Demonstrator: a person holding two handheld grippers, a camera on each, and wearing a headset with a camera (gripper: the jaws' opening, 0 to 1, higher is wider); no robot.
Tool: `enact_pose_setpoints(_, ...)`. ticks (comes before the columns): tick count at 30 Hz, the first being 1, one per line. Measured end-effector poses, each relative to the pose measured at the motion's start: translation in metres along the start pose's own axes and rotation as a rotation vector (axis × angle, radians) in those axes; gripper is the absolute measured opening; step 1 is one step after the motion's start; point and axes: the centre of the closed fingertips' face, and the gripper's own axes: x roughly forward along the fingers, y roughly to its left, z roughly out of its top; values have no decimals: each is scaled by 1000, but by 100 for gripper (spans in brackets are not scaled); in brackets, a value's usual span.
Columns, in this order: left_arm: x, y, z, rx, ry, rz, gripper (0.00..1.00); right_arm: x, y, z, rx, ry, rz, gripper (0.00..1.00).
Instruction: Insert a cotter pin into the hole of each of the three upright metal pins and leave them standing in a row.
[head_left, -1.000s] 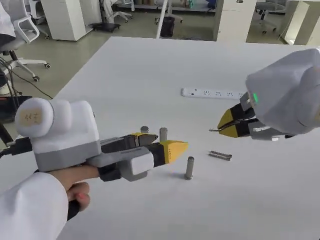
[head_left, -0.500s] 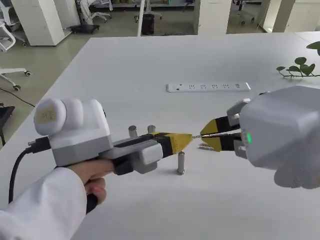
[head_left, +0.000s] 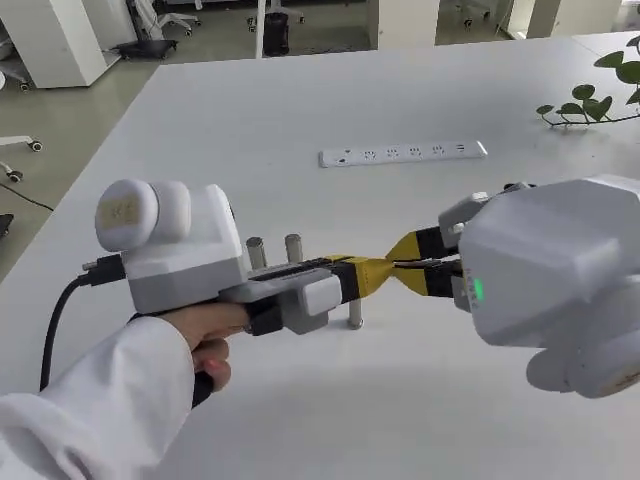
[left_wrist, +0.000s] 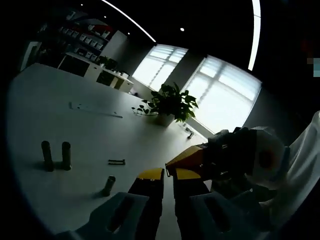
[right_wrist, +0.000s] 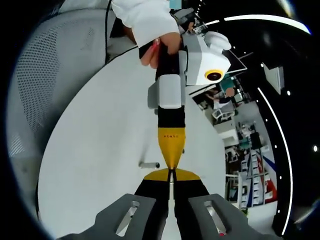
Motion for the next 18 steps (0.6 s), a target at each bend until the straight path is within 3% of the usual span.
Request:
enact_pose_setpoints(13, -5, 1, -3, -80, 18, -5, 0, 1, 0, 5, 52, -22, -13, 0)
enact_pose_setpoints(18, -6, 1, -5, -21, 33, 15, 0, 3, 1, 6, 68, -30, -14, 0)
